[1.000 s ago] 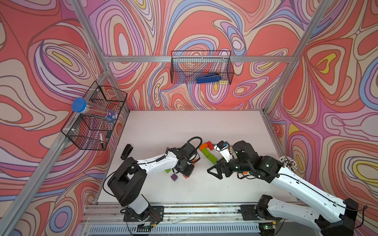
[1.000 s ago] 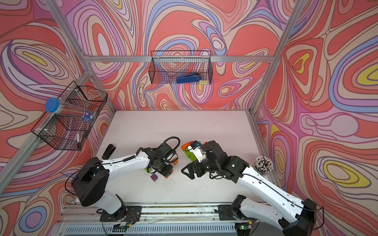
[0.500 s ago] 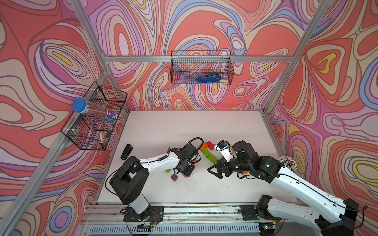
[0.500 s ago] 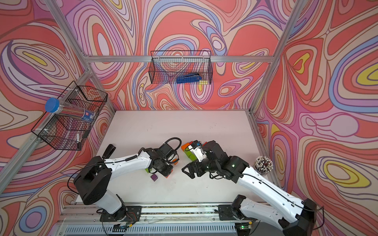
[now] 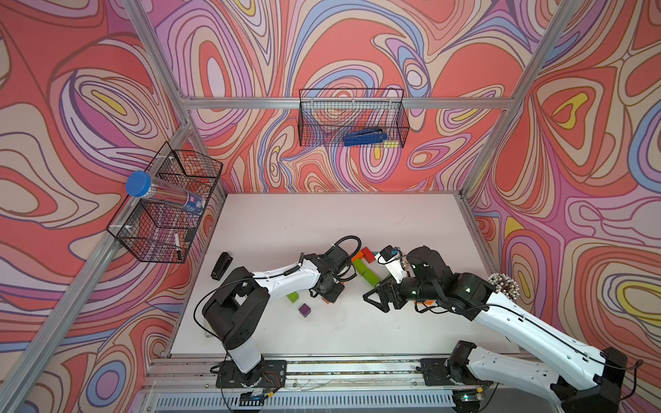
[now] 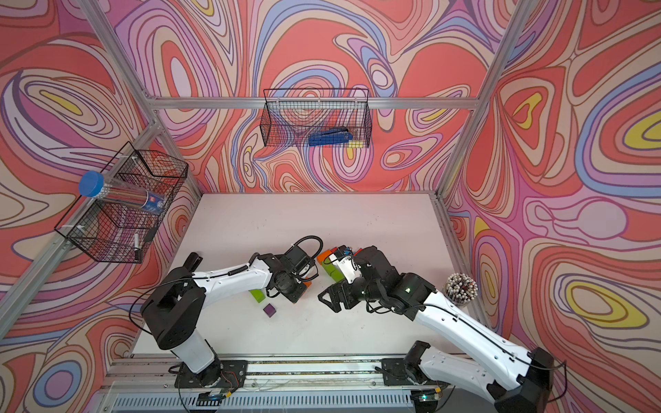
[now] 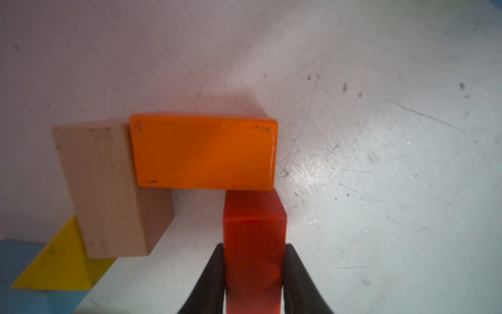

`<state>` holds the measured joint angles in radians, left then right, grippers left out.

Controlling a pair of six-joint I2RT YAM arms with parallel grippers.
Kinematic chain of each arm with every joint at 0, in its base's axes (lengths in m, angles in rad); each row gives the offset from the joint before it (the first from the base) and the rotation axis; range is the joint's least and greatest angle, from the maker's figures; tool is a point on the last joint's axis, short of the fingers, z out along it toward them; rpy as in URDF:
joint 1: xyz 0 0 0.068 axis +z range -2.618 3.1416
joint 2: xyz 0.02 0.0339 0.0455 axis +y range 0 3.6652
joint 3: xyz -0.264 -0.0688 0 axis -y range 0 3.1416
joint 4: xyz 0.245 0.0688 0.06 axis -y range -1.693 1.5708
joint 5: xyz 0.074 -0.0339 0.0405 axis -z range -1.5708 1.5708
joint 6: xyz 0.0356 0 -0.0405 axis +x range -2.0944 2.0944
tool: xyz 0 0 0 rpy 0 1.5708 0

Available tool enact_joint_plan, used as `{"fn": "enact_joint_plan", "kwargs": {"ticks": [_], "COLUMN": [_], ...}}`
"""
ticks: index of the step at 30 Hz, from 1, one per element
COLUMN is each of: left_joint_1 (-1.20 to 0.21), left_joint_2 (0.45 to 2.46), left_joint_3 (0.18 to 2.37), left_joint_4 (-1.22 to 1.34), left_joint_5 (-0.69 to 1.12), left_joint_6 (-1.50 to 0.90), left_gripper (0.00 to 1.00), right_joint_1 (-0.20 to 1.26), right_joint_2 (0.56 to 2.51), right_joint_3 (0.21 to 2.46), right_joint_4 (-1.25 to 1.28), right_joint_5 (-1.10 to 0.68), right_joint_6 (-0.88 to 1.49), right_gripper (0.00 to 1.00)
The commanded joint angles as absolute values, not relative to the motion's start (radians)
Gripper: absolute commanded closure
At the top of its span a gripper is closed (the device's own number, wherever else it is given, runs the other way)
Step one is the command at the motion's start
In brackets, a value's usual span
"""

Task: Assemble a heart with building blocks
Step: Assemble the building block at the center of the board.

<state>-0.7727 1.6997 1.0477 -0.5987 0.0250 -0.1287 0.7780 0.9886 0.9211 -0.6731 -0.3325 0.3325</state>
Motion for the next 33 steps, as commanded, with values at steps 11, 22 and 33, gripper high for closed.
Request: {"fn": "enact_joint_plan", "kwargs": {"ticks": [11, 22, 33], "left_joint_1": [-0.774, -0.764, -0.758], "left_joint_2": [1.727, 1.726, 1.73], "left_joint_3": [1.074, 1.074, 1.074], "left_joint_4": [-0.626, -0.612, -0.604], "left_joint_5": [0.014, 0.025, 0.019], "left_joint_6": [-0.094, -0.095, -0.103], "left_gripper": [0.72, 0.69, 0.68], "right_joint_1": [0.772, 0.772, 0.772], "right_joint_2": [0.976, 0.982, 0.984], "right_joint_3": [0.913, 0.913, 0.912], "right_joint_4": [-0.668, -0.669, -0.67], "right_joint_5": [-0.326, -0.325, -0.321], "right_joint_6": [0.332, 0.333, 0.332], "right_gripper": [0.08, 0.08, 0.08]}}
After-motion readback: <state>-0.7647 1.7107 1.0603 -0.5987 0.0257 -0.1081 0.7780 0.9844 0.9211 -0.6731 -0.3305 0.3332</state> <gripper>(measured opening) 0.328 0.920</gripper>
